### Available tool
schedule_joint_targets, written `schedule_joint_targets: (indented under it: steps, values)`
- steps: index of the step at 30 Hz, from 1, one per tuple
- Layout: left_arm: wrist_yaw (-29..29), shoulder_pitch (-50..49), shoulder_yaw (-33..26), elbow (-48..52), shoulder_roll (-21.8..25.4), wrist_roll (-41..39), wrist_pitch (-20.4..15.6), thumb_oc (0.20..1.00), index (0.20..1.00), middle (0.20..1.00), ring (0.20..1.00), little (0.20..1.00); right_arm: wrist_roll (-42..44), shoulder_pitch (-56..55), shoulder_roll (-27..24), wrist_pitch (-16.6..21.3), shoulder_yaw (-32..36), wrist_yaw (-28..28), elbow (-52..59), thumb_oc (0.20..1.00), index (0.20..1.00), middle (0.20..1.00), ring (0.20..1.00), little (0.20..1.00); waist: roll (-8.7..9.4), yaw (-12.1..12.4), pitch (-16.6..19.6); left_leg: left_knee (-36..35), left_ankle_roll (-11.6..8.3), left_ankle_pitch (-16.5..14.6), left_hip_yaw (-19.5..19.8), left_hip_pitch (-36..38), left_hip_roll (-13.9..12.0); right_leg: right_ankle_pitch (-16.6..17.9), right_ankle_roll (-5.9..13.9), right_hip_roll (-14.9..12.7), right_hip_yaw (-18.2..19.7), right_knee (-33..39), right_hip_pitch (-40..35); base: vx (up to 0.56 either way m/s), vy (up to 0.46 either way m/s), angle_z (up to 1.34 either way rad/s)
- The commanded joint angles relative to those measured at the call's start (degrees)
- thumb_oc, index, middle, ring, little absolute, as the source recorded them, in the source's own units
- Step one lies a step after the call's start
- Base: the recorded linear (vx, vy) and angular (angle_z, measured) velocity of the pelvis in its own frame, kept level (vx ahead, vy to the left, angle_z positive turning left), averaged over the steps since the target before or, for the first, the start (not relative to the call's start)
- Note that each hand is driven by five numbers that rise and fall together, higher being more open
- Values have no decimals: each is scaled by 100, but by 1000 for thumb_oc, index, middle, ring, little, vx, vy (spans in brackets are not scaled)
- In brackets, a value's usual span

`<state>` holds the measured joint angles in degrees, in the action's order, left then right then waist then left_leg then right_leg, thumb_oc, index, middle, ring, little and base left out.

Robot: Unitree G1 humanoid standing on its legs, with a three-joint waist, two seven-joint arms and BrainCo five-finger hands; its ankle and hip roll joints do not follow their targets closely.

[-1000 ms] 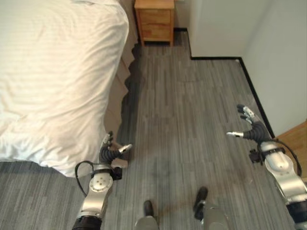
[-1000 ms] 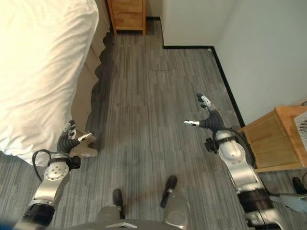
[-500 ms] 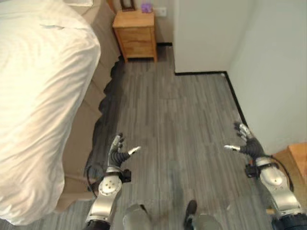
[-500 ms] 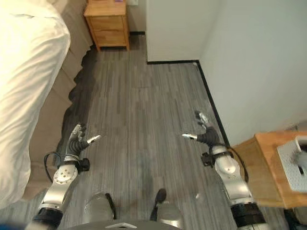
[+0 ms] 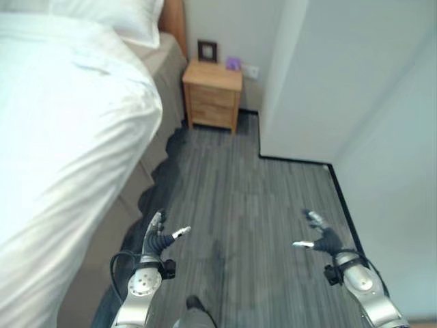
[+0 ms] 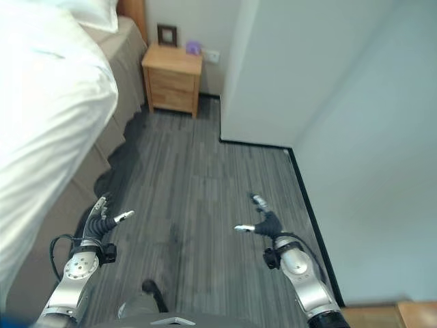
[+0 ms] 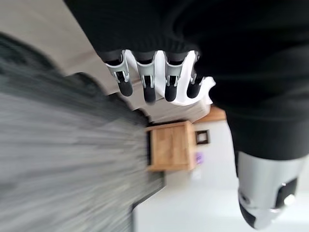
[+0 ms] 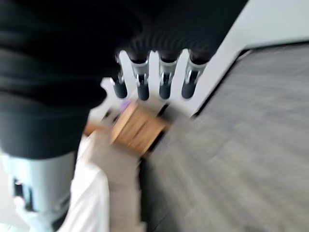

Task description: Making the bed.

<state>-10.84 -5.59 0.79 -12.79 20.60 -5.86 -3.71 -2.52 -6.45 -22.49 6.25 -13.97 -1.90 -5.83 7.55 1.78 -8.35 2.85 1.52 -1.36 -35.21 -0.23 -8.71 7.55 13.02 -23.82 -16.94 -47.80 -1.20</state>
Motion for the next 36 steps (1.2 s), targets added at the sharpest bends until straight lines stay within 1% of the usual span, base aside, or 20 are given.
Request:
schedule_joint_targets:
  steps: [1,4,6,7,9,12,14,17,18,19,20,21,22,25,26,29,30,31,34,36]
  values:
    - [-108,6,-343,576,320,131,-158,1000,1000,1000,1000,1000,-86,822,-207,187,579,46,250,1000,1000,1000,1000,1000,-232,68,-397,-678,-482,718,-70,237,-635,280,163,-247,-1088,1835,-279,797,-16,81]
    - [-79,-63,-455,569,264,44,-188,1000,1000,1000,1000,1000,-26,734,-189,138,627,49,306,1000,1000,1000,1000,1000,-125,-244,-468,-716,-727,426,289,668,-483,-321,3,163,-1351,3093,323,604,-75,91]
    - [-33,-63,-486,433,195,43,-185,1000,1000,1000,1000,1000,41,628,-136,106,748,99,274,1000,1000,1000,1000,1000,-86,-498,-465,-747,-900,207,502,1011,-374,-158,3,474,-1210,4303,691,777,-185,108]
    - [-16,-27,-577,285,145,72,-166,1000,1000,1000,1000,1000,124,498,-25,74,875,119,245,1000,1000,1000,1000,1000,-138,-704,-459,-785,-1107,-80,665,1471,-407,237,169,440,-1199,5094,1152,893,-200,106]
    - [-41,5,-656,138,44,138,-166,1000,1000,1000,1000,1000,80,403,74,59,864,127,209,1000,1000,1000,1000,1000,-173,-858,-409,-785,-1213,-306,609,1796,-351,352,180,392,-1283,5188,1524,704,-143,105]
    - [-94,7,-553,38,-52,193,-241,1000,1000,1000,1000,1000,48,213,141,56,869,168,136,1000,1000,1000,1000,1000,-219,-1097,-301,-768,-1236,-648,1006,2318,-249,492,114,521,-783,5130,1460,639,-148,62]
    - [-40,-12,-434,65,-190,218,-245,1000,1000,1000,1000,1000,115,38,113,30,909,111,70,1000,1000,1000,1000,1000,-395,-1269,-174,-328,-1363,-575,1269,2485,-493,575,27,695,-632,5150,1333,579,-218,-2]
    - [-107,186,-164,258,-295,-9,-314,1000,1000,1000,1000,1000,260,209,-83,63,854,234,-95,1000,1000,1000,1000,1000,-516,-1031,-411,2171,-1463,394,1719,1371,-1088,300,-334,969,-831,5275,672,304,-318,-38]
    - [-109,201,-160,255,-294,-10,-313,1000,1000,1000,1000,1000,262,223,-83,68,861,236,-103,1000,1000,1000,1000,1000,-507,-1059,-412,2197,-1463,413,1766,1316,-1088,310,-351,956,-865,5279,679,261,-229,-41]
    - [-69,279,-76,367,-314,-147,-339,1000,1000,1000,1000,1000,211,374,-185,16,840,305,-126,1000,1000,1000,1000,1000,-485,-896,-513,2441,-1367,380,1634,685,-1147,-27,-460,1055,-908,5280,393,296,-102,-18]
    - [-76,299,-53,376,-320,-116,-330,1000,1000,1000,1000,1000,186,479,-202,4,815,333,-188,1000,1000,1000,1000,1000,-411,-797,-551,2192,-1234,134,1522,311,-879,-116,-442,1029,-878,5280,288,536,-32,-1]
    - [-42,202,-58,437,-353,-92,-352,1000,1000,1000,1000,1000,107,590,-228,8,767,302,-202,1000,1000,1000,1000,1000,-442,-671,-580,1566,-1177,8,1159,-113,-754,-287,-376,1088,-824,5280,89,371,56,-17]
    - [-40,193,-60,443,-358,-91,-349,1000,1000,1000,1000,1000,106,588,-232,8,765,301,-203,1000,1000,1000,1000,1000,-439,-655,-577,1526,-1175,16,1130,-79,-741,-290,-371,1082,-804,5280,89,362,109,-33]
    - [-52,84,-149,465,-389,-85,-346,1000,1000,1000,1000,1000,-17,611,-273,41,740,321,-206,1000,1000,1000,1000,1000,-608,-477,-566,459,-1264,721,421,-404,-885,-633,-317,1279,-817,5280,-381,342,120,-20]
    - [-40,57,-162,454,-410,-104,-319,1000,1000,1000,1000,1000,-54,596,-293,39,753,345,-200,1000,1000,1000,1000,1000,-622,-463,-597,152,-1256,1054,-4,-428,-1003,-696,-365,1340,-948,5280,-521,431,71,2]
    - [47,-77,-225,449,-406,-113,-285,1000,1000,1000,1000,1000,-101,489,-338,18,793,299,-129,1000,1000,1000,1000,1000,-691,-467,-573,-231,-1306,1202,-384,-353,-1091,-949,-346,1433,-1006,5280,-863,370,34,17]
    - [114,-247,-338,411,-377,-69,-261,1000,1000,1000,1000,1000,-128,471,-373,18,815,241,-84,1000,1000,1000,1000,1000,-759,-452,-508,-177,-1199,1339,-978,-371,-1161,-1022,-357,1523,-1191,5280,-1107,361,45,22]
    - [183,-402,-421,423,-383,-55,-233,1000,1000,1000,1000,1000,-150,421,-402,8,795,174,-38,1000,1000,1000,1000,1000,-774,-441,-448,-246,-1176,1382,-1188,-238,-1142,-1105,-352,1564,-1226,5270,-1291,491,81,27]
    - [284,-668,-563,263,-412,-43,-149,1000,1000,1000,1000,1000,-260,439,-406,-53,702,26,21,1000,1000,1000,1000,1000,-717,-308,-259,-518,-974,1374,-1202,12,-887,-1083,-266,1513,-1303,5224,-1648,385,116,45]
    - [270,-669,-592,132,-366,-46,-116,1000,1000,1000,1000,1000,-348,512,-356,-16,579,-45,57,1000,1000,1000,1000,1000,-560,-194,-184,-614,-787,1215,-1123,185,-663,-758,-134,1307,-1385,4776,-1739,309,128,35]
